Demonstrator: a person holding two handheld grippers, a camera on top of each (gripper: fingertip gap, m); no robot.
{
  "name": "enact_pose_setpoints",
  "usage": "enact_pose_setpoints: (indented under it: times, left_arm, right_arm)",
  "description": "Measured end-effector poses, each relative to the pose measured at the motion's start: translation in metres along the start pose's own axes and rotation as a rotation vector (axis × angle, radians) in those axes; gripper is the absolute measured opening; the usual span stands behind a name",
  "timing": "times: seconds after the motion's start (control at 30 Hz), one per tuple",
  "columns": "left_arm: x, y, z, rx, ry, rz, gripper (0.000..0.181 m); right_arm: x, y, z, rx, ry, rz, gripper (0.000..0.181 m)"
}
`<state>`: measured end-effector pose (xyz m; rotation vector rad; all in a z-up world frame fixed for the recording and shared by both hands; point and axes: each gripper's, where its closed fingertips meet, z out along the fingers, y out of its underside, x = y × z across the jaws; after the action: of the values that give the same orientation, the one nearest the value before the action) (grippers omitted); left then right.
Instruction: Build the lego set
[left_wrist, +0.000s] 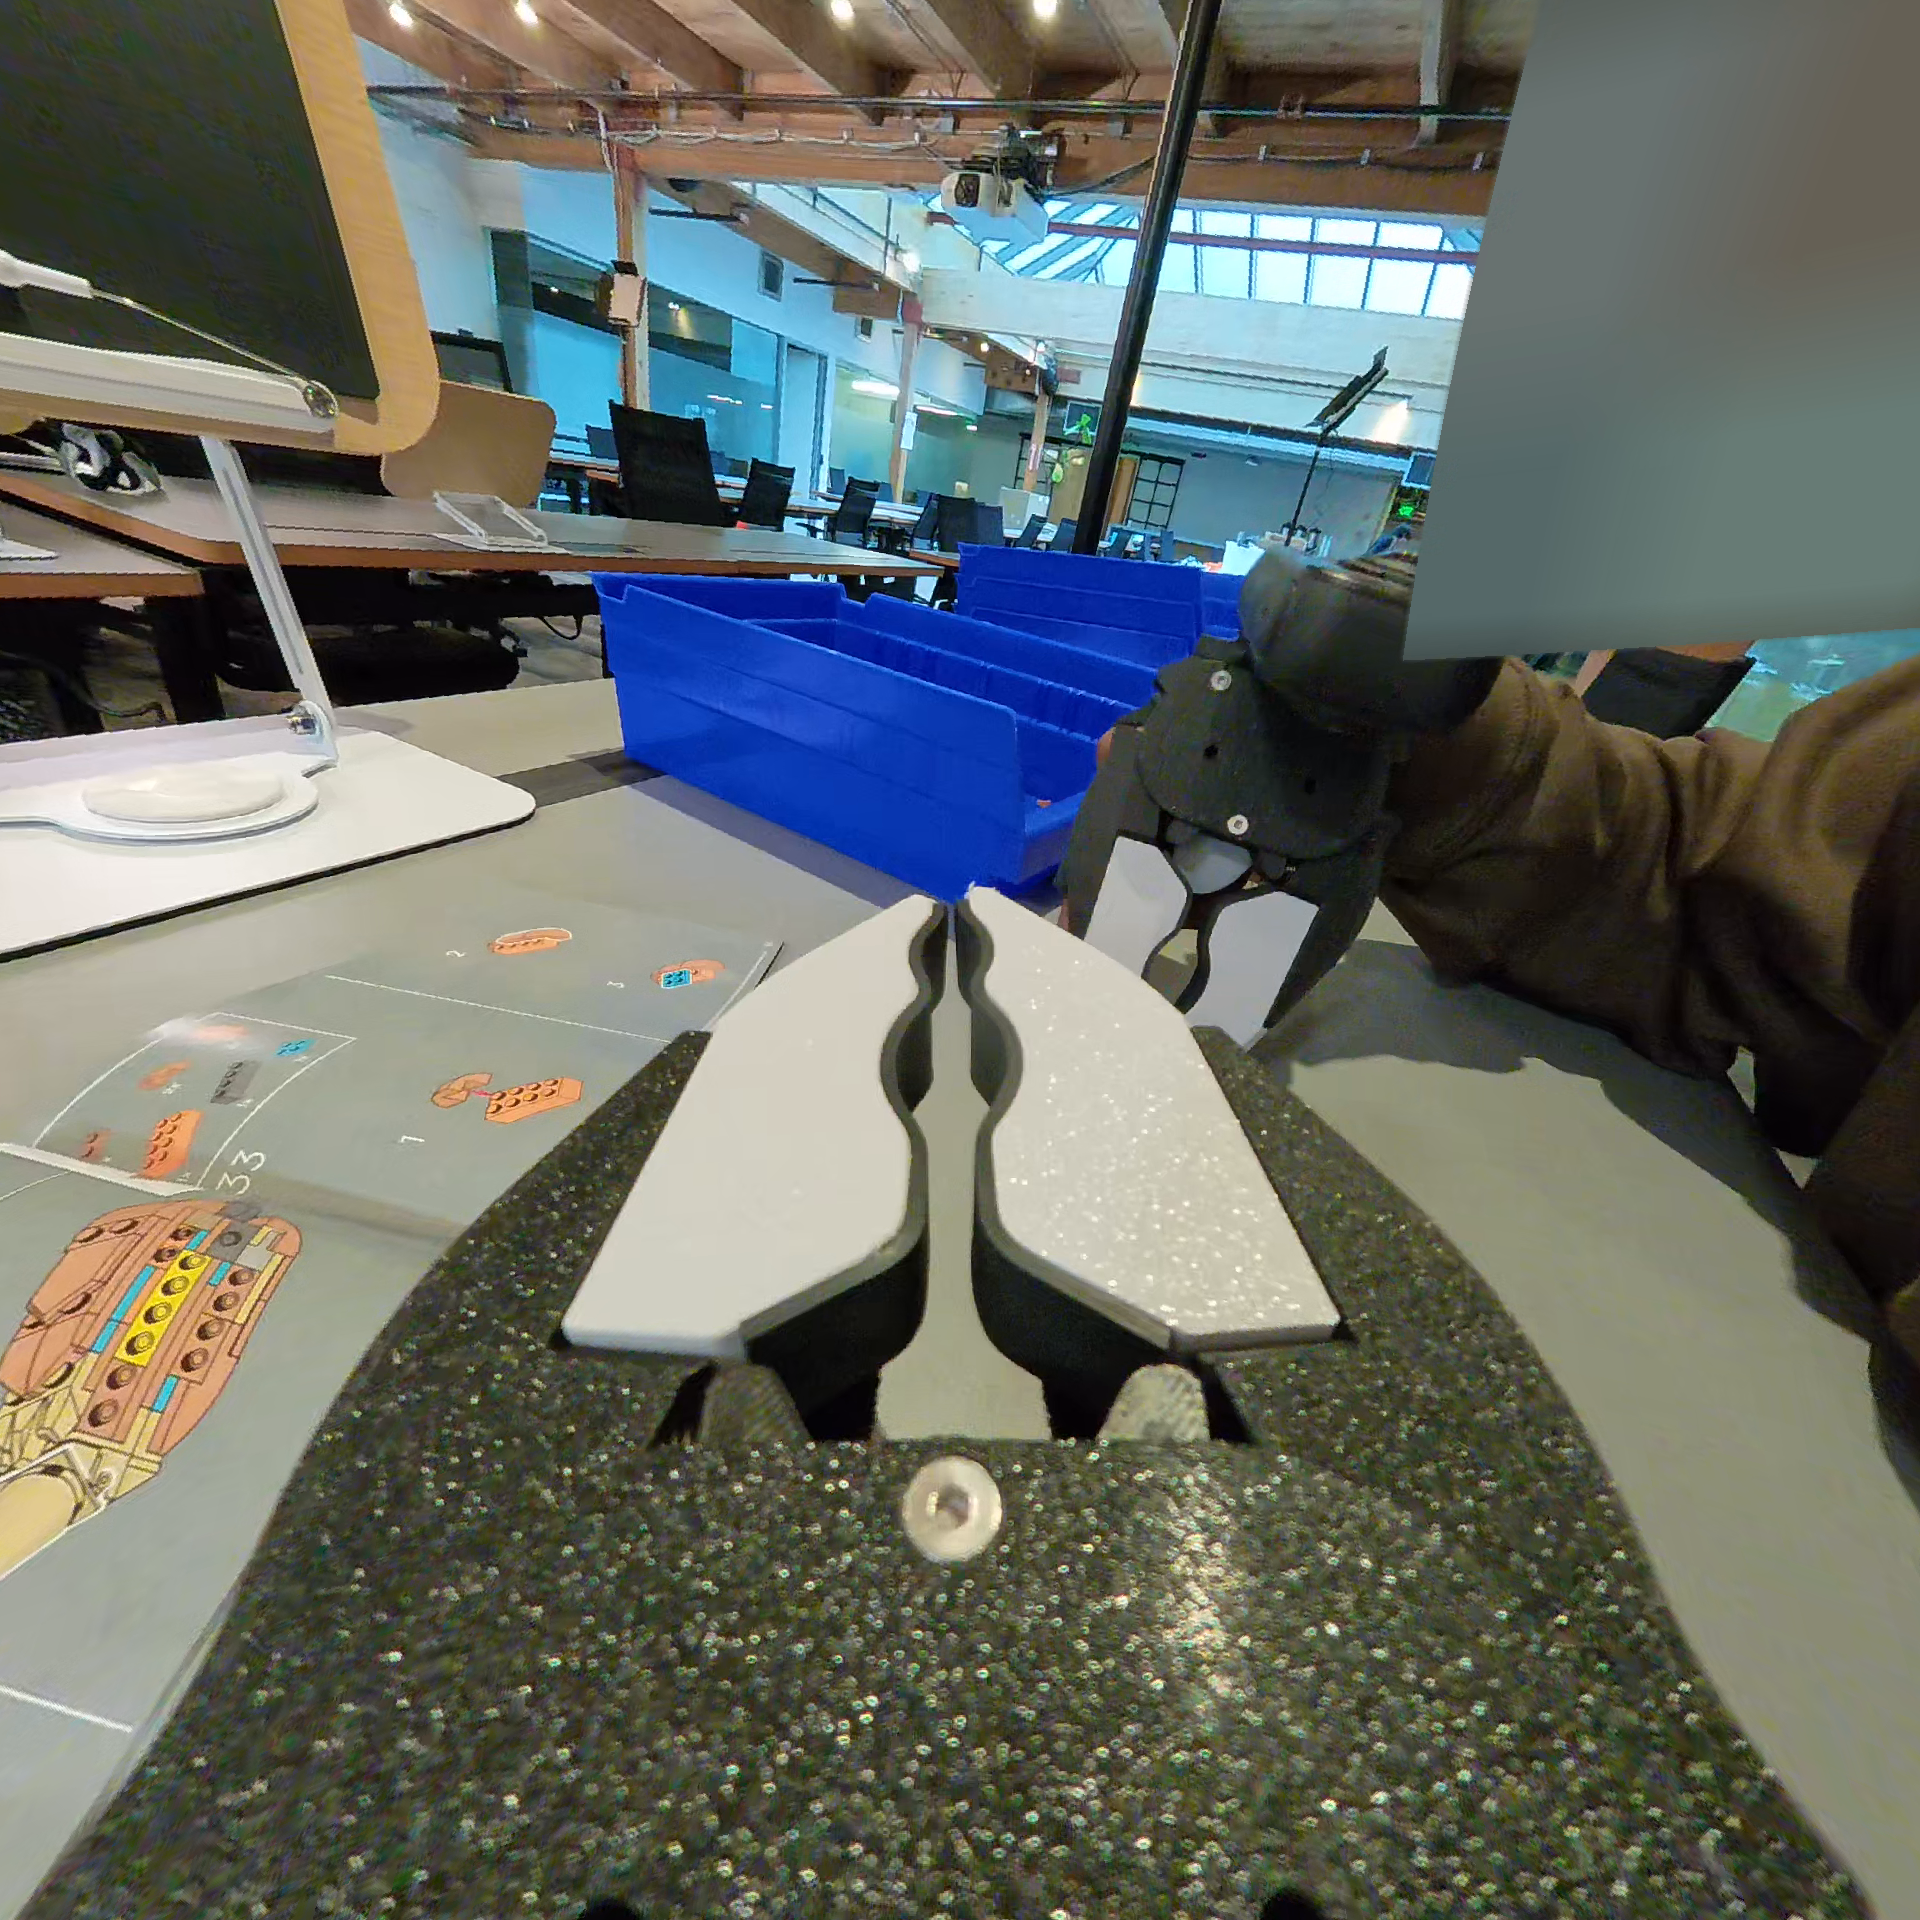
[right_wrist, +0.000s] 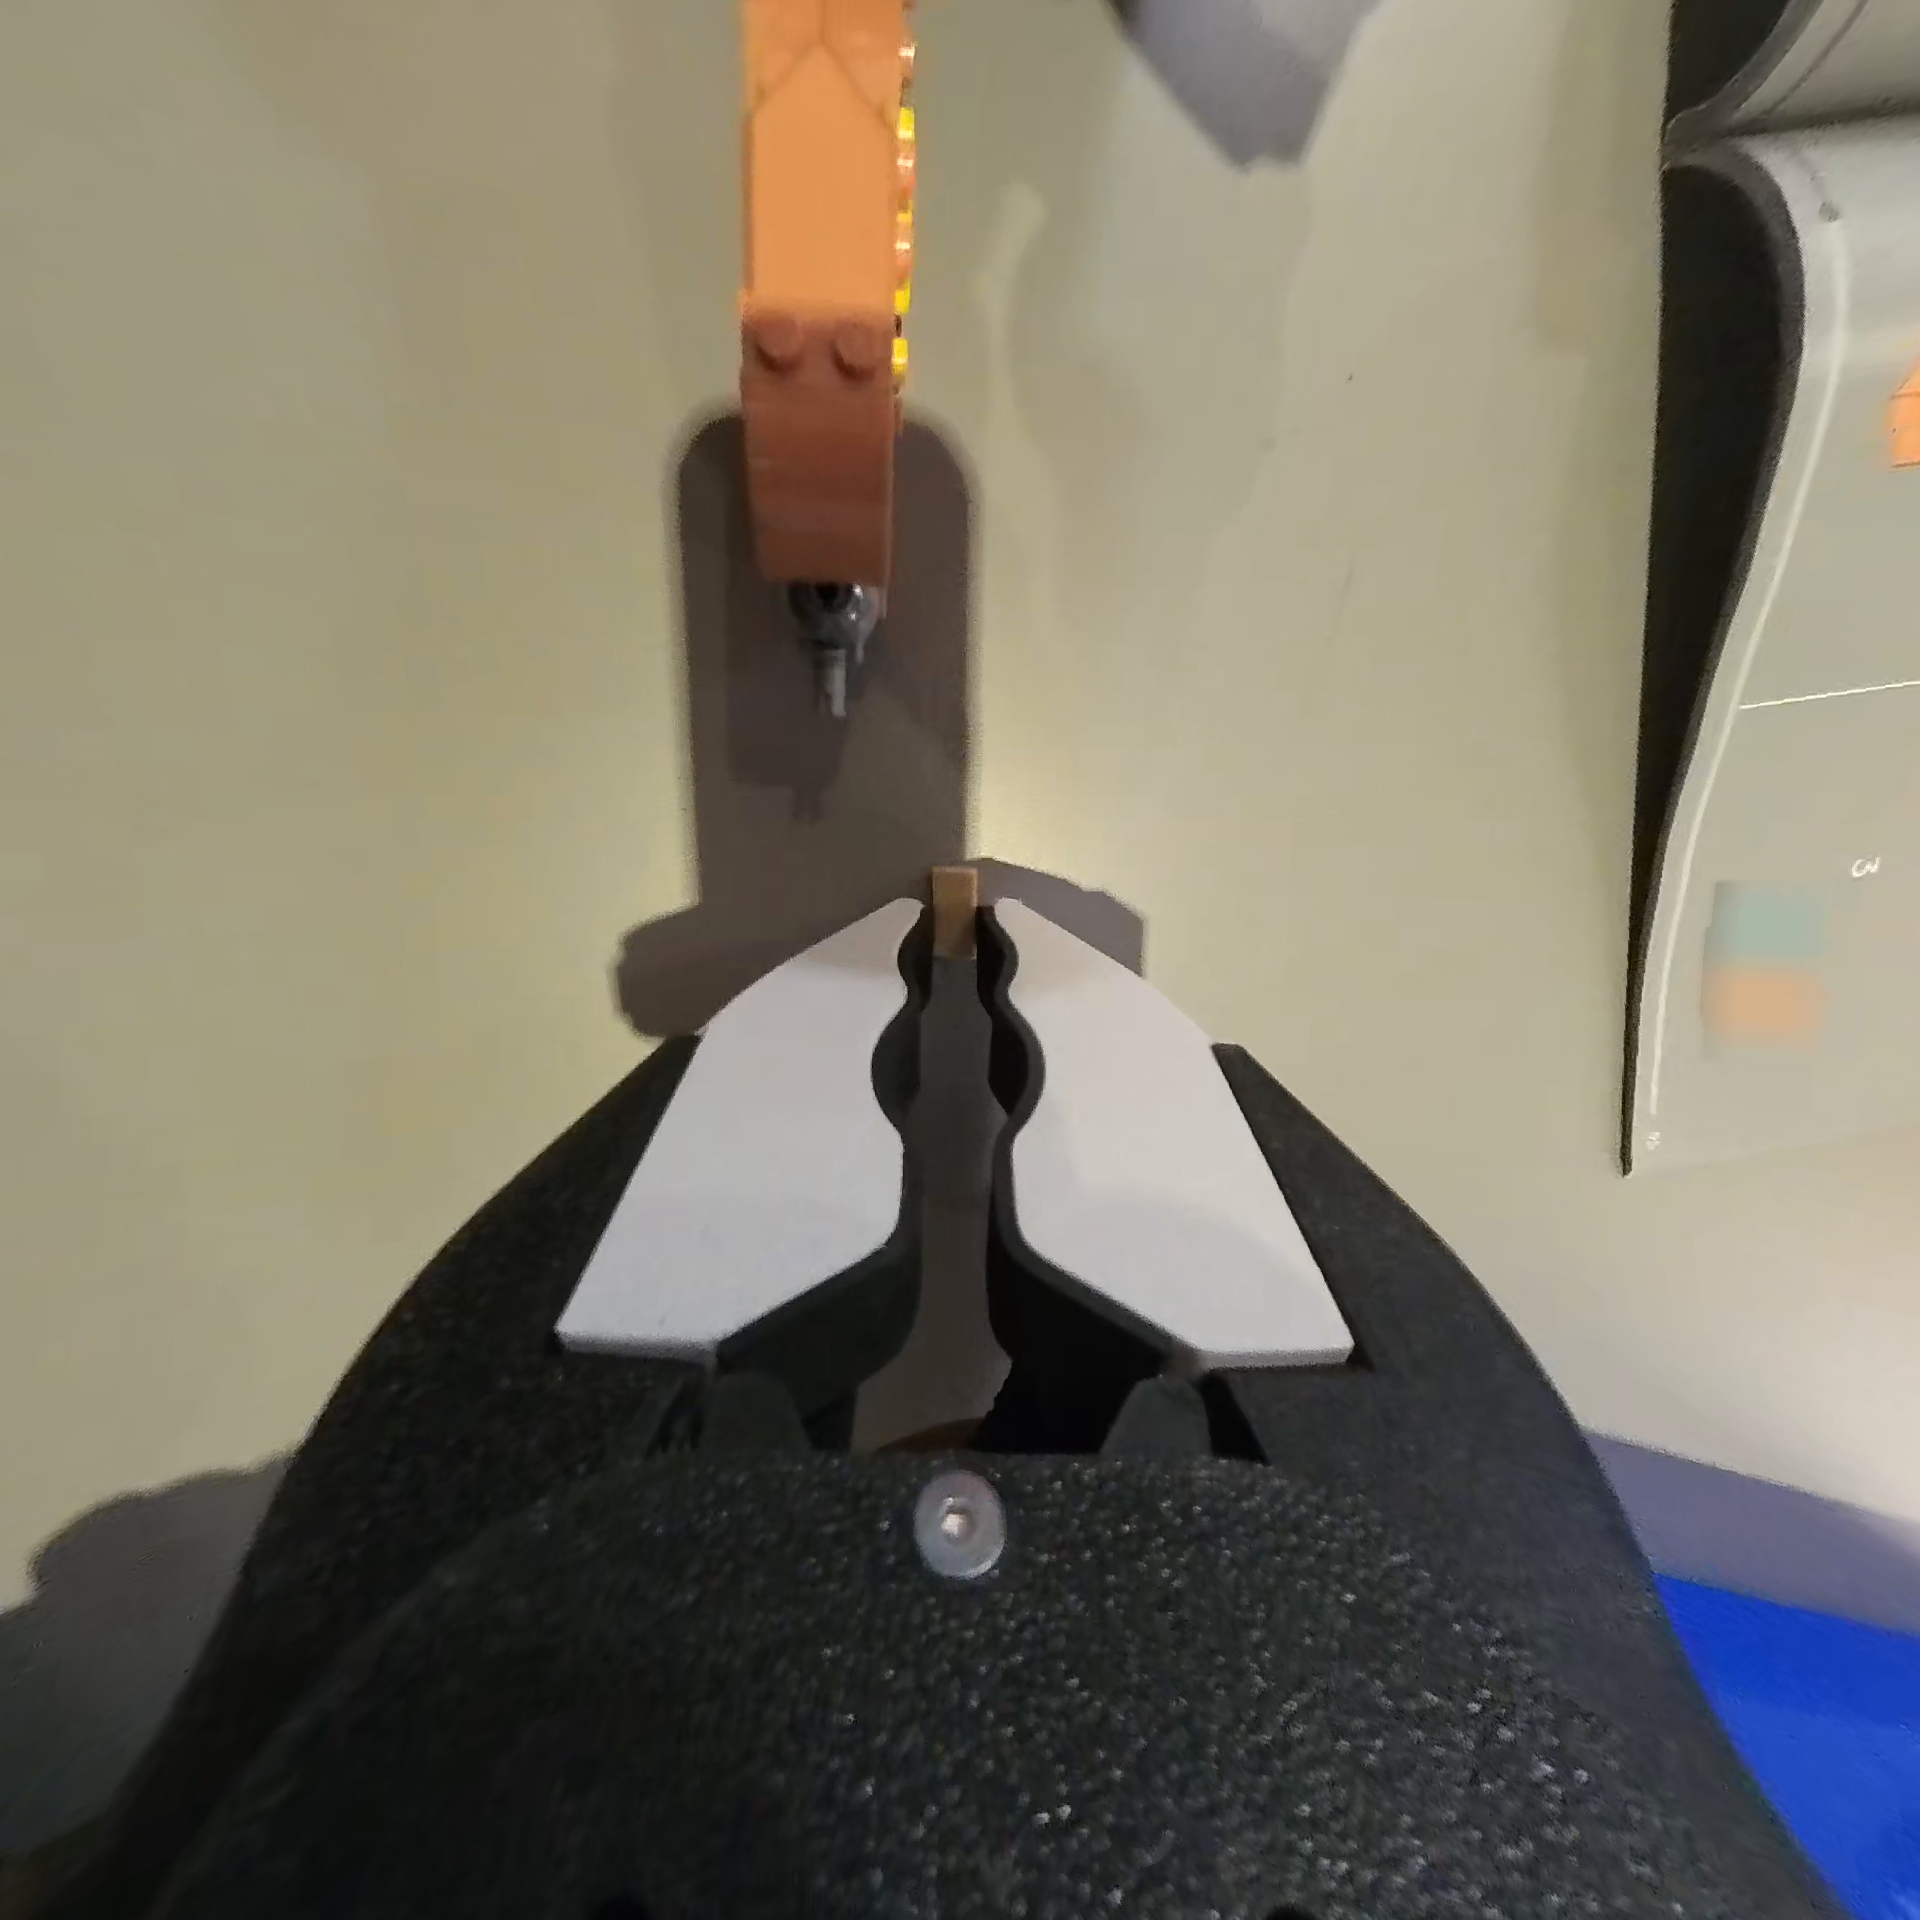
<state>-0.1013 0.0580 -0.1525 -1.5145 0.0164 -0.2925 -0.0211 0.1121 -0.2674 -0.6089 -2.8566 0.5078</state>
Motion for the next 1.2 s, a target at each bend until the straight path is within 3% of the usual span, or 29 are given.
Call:
enact_pose_setpoints:
  times: [0.3,0.6,0.77,0.97,1.2]
  left_arm:
    - [0.0,0.001,0.001,-0.009,0.005,-0.002,0.001]
    - [0.001,0.002,0.001,-0.011,0.007,-0.004,0.001]
    - [0.0,0.001,0.0,-0.009,0.007,-0.006,0.001]
    - [-0.001,0.001,0.0,-0.006,0.005,-0.009,0.001]
    - [-0.005,0.0,-0.001,-0.005,-0.011,-0.002,0.001]
  right_arm:
    - [0.001,0.0,-0.001,0.035,-0.006,0.013,0.009]
    - [0.009,-0.005,-0.013,0.09,0.04,0.011,0.031]
    - [0.02,-0.009,-0.043,0.183,0.113,0.038,0.033]
    - [0.049,-0.002,-0.104,0.326,0.304,0.144,0.037]
    - [0.072,0.06,-0.152,0.309,0.517,0.355,0.038]
